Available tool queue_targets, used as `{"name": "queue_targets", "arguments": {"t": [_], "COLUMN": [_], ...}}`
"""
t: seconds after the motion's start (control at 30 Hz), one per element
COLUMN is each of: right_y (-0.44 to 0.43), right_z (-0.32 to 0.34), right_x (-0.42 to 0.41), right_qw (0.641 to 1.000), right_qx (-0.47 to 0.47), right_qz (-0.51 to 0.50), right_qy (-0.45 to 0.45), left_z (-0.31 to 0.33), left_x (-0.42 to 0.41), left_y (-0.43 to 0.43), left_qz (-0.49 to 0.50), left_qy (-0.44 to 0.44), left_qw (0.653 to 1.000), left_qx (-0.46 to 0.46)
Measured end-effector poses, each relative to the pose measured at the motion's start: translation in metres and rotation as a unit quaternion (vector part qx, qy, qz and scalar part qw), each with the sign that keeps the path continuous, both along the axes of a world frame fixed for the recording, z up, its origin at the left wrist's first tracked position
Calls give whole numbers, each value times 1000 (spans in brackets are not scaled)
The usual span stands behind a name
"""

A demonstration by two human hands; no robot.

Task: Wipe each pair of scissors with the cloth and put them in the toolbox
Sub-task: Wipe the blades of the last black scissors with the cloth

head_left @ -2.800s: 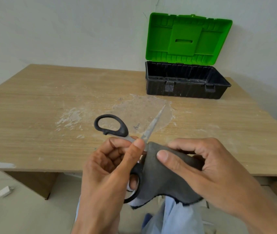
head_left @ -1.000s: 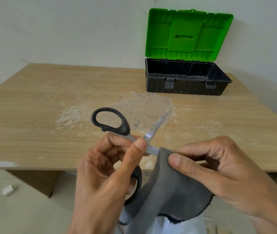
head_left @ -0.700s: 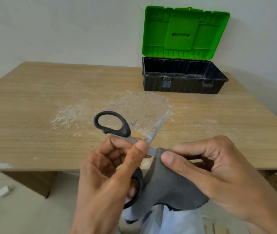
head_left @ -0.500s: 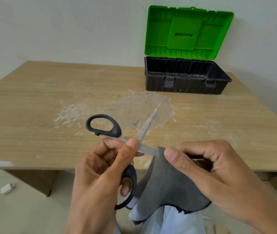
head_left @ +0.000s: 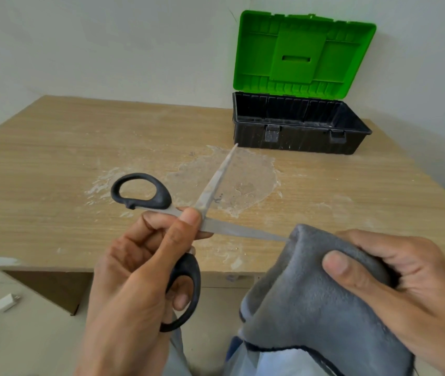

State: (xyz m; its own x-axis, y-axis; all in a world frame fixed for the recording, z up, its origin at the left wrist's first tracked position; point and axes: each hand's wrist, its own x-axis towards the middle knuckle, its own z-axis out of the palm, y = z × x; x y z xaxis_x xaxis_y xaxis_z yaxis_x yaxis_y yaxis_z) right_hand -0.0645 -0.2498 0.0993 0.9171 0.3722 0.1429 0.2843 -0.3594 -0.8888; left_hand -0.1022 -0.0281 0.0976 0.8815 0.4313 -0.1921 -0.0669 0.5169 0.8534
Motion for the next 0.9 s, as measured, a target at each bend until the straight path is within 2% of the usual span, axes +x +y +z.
{"name": "queue_targets", "arguments": {"t": [0.3,0.5,0.67,0.83,0.9], "right_y": [8,-1,0,-1,2], "right_z": [4,3,2,0,0], "right_x": [0,3,4,6,8], "right_qw": [999,1000,999,999,998], "right_qx": [-9,-3,-26,-32,-33], "right_qz": [37,26,37,8,34], "right_qy": [15,8,-3,-40,-51], "left_z": [0,-3,-7,-11,-13], "left_x": [-2,-1,-2,-4,-4], "left_y": [-11,-6,-8,-1,-3], "left_qz": [-11,7,-25,-13,-22], "left_qy": [-17,-29,-35,-57,-61], "left_qw": [998,997,995,993,990], "left_qx": [58,69,91,100,124]}}
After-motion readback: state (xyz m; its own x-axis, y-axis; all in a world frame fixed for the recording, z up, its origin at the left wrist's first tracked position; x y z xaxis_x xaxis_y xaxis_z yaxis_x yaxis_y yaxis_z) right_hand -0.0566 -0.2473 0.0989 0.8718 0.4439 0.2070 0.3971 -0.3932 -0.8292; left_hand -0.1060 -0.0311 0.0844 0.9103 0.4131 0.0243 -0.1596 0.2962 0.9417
